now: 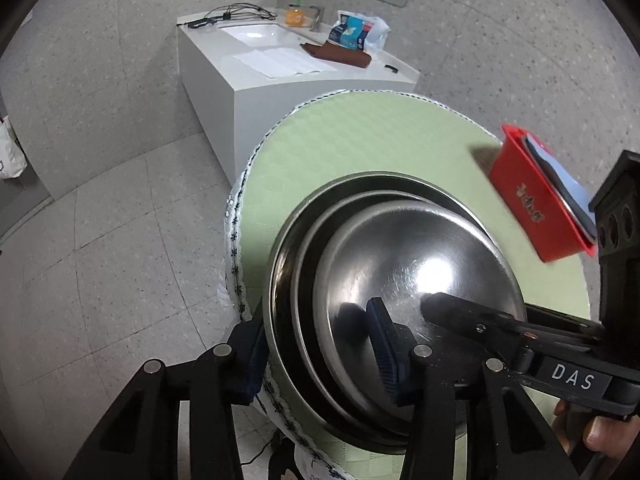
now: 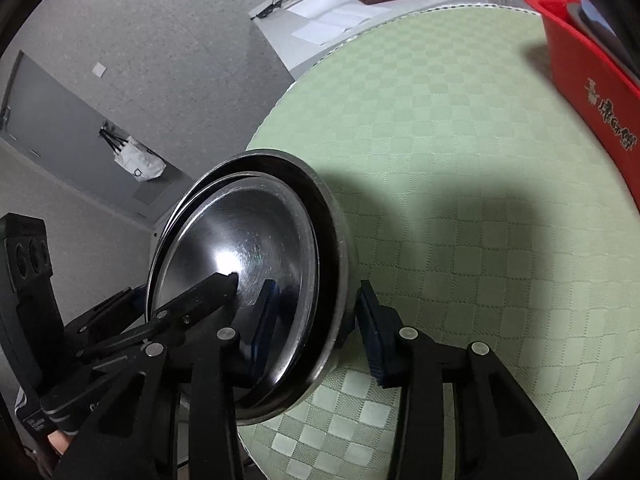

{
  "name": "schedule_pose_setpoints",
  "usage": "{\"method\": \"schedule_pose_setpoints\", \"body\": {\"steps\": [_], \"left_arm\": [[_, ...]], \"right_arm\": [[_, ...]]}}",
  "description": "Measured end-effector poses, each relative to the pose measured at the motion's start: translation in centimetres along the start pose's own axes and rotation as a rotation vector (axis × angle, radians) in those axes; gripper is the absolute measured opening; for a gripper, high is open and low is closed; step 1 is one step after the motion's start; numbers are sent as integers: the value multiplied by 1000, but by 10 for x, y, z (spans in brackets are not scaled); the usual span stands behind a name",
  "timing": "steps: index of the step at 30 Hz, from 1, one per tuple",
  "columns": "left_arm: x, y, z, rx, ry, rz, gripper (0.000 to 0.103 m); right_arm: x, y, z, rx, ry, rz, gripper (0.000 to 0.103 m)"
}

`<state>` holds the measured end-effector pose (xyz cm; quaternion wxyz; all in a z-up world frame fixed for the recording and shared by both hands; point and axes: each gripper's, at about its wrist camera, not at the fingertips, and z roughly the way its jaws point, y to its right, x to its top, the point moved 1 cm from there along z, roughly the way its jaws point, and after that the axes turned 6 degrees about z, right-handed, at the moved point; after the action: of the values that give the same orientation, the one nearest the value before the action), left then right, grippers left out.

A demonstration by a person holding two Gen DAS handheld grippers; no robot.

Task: Organize plates and bowls
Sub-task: 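Grasp the rim of the nested steel bowl stack with both grippers, then carry the bowl stack with both grippers onto the blue plate in the basin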

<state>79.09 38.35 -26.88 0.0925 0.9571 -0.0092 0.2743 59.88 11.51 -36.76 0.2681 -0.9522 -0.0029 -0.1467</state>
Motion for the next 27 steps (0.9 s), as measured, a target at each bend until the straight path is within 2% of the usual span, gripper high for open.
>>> {"method": "schedule_pose_setpoints", "body": {"steps": [7, 11, 15, 21, 27], "left_arm": [[3, 22, -16, 14, 47, 3, 38], [15, 56, -39, 1, 123, 38, 39], [25, 98, -46, 0, 174, 96, 40], [31, 155, -39, -27, 186, 119, 39], [51, 191, -43, -51, 236, 133, 40]], "right_arm": [[1, 10, -28, 26, 47, -7, 30], [6, 23, -56, 38, 88, -5, 30], [14, 41, -88, 39, 142, 2, 30], [28, 82, -126, 19, 178, 19, 30], [46, 104, -171, 28, 223, 17, 30]]}}
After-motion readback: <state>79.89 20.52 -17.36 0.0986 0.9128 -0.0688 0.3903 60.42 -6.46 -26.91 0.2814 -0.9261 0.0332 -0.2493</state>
